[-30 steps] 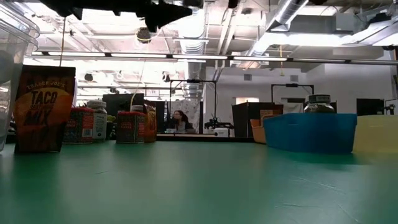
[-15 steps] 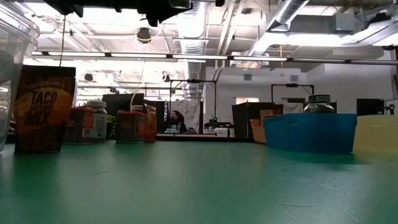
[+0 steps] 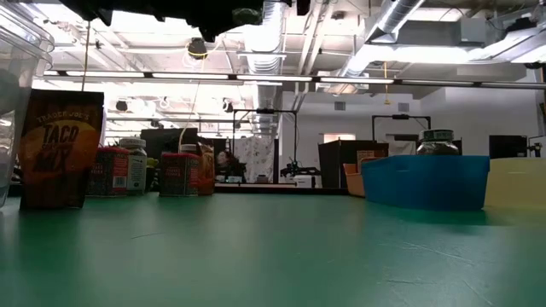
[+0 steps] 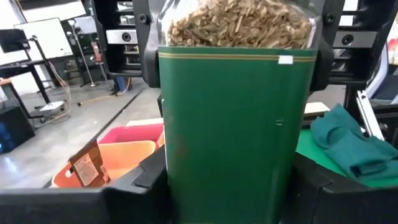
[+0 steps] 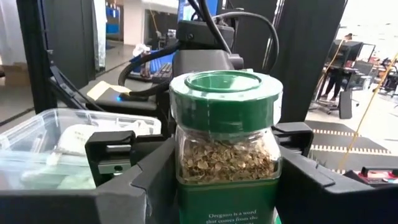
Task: Sort spices by type
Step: Put the green seasoning bottle into the blue bin
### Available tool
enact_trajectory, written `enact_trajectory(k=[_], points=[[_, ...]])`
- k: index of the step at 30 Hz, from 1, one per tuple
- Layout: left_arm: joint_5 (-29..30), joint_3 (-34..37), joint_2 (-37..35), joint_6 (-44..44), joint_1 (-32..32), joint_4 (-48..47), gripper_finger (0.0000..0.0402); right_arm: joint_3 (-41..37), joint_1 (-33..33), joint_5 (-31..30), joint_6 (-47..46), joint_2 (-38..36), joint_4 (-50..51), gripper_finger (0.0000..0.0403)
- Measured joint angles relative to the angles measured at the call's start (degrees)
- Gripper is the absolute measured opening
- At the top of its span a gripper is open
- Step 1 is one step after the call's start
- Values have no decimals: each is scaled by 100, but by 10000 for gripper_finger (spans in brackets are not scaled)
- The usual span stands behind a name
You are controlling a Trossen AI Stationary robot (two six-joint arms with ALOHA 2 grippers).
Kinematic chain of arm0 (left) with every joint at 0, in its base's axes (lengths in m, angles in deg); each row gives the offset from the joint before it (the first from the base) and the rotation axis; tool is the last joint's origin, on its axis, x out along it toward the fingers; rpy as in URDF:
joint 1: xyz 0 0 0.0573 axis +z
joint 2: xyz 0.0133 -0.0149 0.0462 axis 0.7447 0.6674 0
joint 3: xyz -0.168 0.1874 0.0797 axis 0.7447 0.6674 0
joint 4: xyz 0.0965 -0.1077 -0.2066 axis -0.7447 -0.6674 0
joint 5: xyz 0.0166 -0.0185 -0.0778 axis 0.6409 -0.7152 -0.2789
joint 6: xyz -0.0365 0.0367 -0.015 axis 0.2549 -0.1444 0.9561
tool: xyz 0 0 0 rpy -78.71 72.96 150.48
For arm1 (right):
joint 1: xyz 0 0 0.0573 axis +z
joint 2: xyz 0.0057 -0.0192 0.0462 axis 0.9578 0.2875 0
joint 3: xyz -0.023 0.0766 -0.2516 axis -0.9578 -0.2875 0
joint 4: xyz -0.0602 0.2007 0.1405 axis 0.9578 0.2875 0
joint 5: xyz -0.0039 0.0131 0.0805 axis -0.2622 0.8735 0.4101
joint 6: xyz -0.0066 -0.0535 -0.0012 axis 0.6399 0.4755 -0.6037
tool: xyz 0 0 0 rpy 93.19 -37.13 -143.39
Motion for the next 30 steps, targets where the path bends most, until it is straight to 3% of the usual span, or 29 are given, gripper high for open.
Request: enact_trajectory(k=[13, 20, 26, 30], points=[[72, -4, -112, 267, 112, -843, 192, -2, -208, 17, 143, -376, 1456, 247], [-21, -2, -129, 429, 464, -1183, 192, 113, -495, -13, 350, -446, 2284, 313], [-287, -2, -128, 398, 636, -1482, 192, 738, -730, 5, 352, -451, 3490, 372], [-337, -2, -125, 387, 715, -1554, 192, 979, -878, 340, 421, -439, 3817, 390]])
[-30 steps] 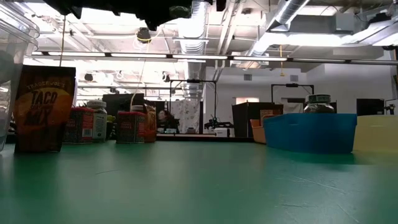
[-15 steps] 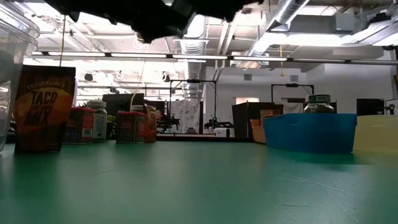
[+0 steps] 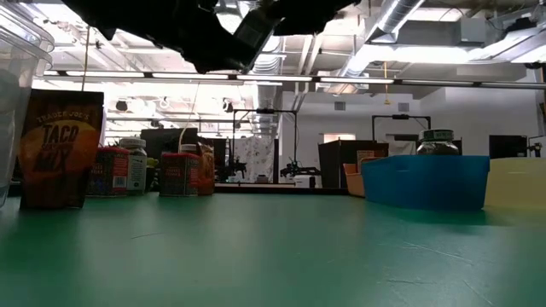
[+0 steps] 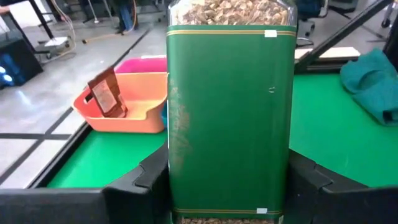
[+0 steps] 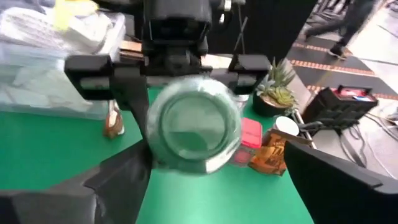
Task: Sort spices by type
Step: Put the green seasoning bottle into the blue bin
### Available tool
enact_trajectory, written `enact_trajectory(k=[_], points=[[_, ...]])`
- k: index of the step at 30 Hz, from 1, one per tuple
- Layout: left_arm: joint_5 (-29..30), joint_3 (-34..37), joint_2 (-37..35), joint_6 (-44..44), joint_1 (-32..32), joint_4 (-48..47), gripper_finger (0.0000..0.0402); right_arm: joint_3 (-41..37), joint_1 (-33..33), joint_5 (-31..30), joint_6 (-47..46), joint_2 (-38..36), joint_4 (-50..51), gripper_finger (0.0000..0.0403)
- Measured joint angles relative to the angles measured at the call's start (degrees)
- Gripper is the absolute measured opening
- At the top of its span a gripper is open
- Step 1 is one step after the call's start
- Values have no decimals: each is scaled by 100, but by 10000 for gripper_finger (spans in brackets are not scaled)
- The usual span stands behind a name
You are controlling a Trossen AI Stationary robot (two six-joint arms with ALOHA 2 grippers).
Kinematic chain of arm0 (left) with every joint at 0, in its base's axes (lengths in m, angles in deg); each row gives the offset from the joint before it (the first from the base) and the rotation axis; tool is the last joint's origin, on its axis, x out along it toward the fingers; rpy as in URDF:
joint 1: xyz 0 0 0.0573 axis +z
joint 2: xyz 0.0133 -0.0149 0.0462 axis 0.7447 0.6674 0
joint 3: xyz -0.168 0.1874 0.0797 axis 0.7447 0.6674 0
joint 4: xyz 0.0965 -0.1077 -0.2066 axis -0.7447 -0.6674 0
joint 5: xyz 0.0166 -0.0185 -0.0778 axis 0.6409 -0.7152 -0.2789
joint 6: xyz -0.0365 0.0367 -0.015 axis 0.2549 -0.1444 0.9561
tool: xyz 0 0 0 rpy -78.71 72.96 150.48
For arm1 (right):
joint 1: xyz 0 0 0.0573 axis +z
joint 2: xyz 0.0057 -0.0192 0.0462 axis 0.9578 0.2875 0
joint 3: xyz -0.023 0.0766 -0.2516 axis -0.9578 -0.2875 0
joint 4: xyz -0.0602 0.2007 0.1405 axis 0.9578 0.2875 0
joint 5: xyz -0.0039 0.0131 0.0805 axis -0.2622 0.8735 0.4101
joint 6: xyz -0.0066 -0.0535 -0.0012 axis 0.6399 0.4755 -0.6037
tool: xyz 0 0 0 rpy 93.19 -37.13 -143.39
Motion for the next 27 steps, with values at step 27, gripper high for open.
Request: enact_trajectory(k=[27], points=[[-20, 0, 4, 181, 55, -172, 192, 1402, -98, 481, 56, 1176, 975, 371]])
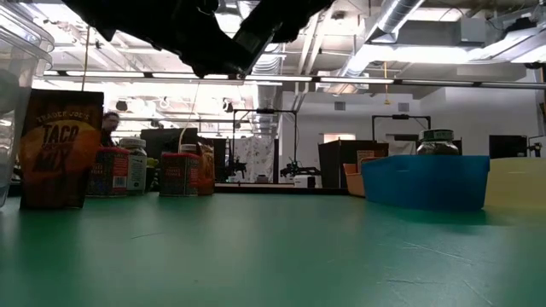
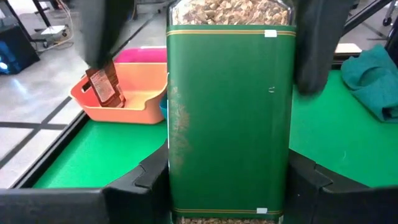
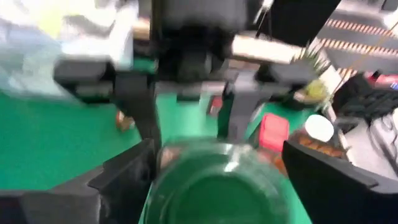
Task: Sort spices by type
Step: Put the green seasoning bottle into the blue bin
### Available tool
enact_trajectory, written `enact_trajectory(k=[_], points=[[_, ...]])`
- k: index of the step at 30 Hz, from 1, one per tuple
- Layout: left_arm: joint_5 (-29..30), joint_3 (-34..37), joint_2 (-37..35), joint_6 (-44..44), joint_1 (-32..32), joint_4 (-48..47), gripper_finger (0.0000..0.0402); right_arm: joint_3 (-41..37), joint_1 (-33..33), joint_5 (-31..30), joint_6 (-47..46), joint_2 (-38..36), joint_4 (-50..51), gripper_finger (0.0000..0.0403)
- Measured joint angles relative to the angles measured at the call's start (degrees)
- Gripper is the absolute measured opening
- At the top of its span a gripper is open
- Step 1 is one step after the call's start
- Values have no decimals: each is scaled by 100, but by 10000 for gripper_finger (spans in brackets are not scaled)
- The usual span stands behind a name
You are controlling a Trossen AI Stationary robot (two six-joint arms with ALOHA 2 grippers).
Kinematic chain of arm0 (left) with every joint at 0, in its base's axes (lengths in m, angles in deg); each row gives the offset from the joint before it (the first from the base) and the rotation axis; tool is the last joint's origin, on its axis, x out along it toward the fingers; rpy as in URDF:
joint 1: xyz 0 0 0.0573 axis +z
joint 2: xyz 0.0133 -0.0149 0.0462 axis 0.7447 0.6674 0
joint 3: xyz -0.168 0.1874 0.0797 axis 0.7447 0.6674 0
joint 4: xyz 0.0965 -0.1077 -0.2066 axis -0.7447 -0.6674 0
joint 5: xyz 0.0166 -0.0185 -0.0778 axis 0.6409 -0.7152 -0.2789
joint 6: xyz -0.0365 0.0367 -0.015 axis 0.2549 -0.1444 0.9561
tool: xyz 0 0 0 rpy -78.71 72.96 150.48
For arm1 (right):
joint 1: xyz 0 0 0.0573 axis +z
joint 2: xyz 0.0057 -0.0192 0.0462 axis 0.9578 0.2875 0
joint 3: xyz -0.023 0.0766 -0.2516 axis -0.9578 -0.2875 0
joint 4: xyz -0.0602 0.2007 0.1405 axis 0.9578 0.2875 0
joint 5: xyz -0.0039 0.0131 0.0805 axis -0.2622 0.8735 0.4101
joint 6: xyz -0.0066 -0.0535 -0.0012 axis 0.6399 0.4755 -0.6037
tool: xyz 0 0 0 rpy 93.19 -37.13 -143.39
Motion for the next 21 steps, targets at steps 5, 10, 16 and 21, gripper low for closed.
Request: enact_trajectory(k=[5, 10, 16, 21], points=[[28, 0, 0, -8, 0, -46, 192, 127, 0, 1, 85, 200, 15, 317], [34, 0, 1, -35, 2, -162, 192, 125, 0, 28, 105, 240, 40, 248], [194, 0, 0, 112, 0, -212, 237, 121, -71, 31, 79, 211, 57, 224], [434, 0, 0, 200, 0, -313, 277, 123, -156, -13, -18, 197, 239, 224]])
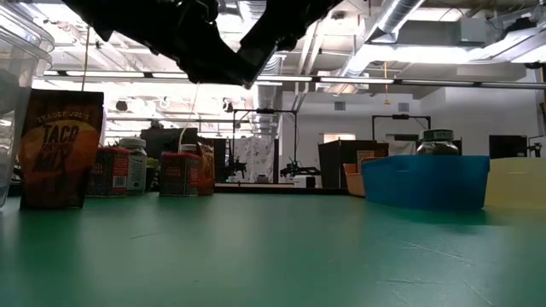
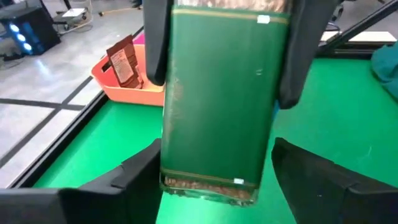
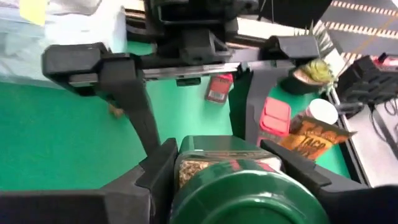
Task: Sort spices by type
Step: Put the green seasoning bottle into the blue bin
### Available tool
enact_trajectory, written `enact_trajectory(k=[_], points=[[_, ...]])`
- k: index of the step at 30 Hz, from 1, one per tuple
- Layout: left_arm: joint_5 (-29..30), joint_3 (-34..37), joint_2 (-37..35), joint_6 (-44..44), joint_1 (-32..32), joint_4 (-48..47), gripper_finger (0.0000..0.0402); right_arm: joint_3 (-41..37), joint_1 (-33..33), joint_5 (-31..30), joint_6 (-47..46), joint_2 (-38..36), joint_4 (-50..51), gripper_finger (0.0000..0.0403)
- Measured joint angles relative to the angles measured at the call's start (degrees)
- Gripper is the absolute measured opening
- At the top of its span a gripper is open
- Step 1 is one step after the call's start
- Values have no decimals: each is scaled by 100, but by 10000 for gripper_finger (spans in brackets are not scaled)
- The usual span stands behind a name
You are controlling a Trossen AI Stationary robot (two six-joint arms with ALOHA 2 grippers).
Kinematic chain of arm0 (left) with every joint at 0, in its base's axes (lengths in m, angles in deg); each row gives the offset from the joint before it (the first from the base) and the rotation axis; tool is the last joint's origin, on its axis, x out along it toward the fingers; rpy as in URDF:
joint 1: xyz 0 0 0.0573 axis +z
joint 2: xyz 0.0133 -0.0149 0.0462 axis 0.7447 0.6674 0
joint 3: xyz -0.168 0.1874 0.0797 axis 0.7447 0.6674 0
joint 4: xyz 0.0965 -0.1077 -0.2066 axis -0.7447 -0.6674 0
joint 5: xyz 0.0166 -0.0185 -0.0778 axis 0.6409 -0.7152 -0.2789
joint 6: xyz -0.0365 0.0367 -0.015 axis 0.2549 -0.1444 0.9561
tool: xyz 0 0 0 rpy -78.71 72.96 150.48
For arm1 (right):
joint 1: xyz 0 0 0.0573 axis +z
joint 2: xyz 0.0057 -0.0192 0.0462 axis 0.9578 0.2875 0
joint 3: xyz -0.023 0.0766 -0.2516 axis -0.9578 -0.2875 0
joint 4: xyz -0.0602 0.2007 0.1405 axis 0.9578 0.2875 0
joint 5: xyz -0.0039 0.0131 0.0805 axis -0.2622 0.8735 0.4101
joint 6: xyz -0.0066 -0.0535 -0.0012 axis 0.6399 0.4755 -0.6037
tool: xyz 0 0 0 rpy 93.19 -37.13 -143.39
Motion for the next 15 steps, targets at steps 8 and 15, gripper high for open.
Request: enact_trajectory(k=[8, 15], points=[[235, 0, 0, 78, 0, -92, 291, -2, -113, -217, -157, -173, 957, 224], [399, 80, 0, -236, -2, 78, 292, -2, -510, -715, -749, -605, 2588, 223]])
